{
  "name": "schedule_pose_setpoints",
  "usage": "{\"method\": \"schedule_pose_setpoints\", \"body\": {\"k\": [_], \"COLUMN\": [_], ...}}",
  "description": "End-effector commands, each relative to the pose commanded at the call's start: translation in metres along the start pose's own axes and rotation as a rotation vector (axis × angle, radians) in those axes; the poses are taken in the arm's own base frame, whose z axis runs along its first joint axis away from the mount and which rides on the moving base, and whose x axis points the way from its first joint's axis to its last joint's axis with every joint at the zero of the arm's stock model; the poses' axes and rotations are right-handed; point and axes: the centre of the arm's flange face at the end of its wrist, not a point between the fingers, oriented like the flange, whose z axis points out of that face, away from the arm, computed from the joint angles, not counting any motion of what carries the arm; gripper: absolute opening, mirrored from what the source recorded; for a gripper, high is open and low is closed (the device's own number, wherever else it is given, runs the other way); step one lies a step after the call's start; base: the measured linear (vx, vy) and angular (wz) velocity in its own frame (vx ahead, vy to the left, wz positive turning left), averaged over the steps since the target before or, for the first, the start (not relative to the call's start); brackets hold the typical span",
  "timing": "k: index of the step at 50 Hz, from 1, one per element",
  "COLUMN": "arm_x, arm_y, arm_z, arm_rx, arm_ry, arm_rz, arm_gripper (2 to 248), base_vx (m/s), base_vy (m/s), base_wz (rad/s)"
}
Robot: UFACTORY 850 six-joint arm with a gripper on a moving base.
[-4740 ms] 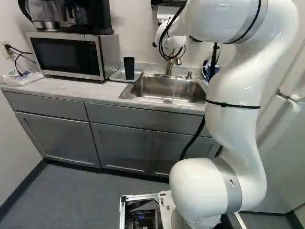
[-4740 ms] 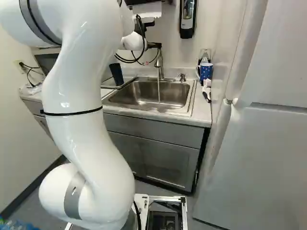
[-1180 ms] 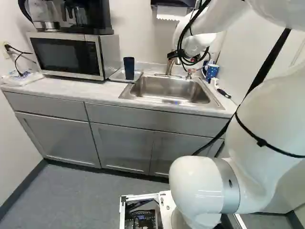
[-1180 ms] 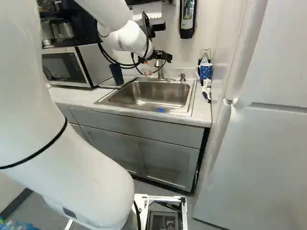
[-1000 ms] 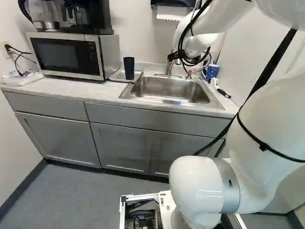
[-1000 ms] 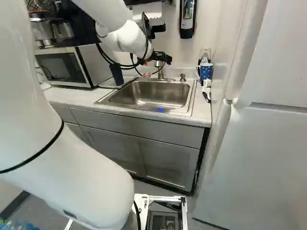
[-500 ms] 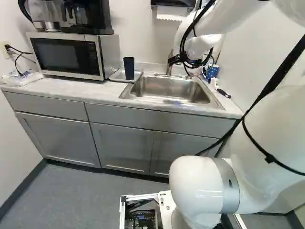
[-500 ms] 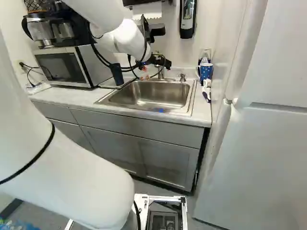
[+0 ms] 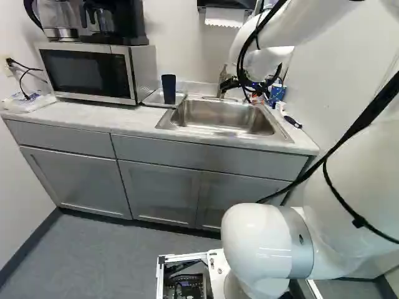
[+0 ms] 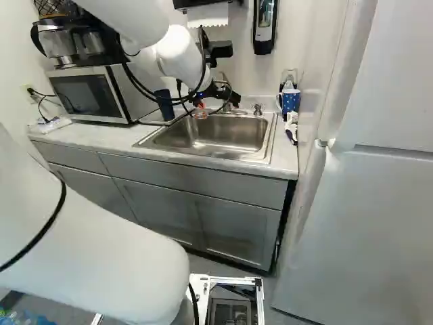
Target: Rinse the cup and place it in the tray
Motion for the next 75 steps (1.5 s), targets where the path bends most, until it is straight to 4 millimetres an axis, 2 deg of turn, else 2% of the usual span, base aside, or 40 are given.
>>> {"method": "schedule_pose_setpoints", "body": {"k": [49,75], "arm_x": [-0.025,-0.025], "arm_y": [-0.002,-0.002], "arm_z": [-0.005,-0.005], "arm_rx": [0.021,0.021], "arm_ry": [-0.254,-0.254], "arm_rz": [0.001,0.001], "arm_gripper": [247,247], "base_vx": [0.0,0.0], "base_vy": [0.0,0.0], "base_wz": [0.0,0.0]}}
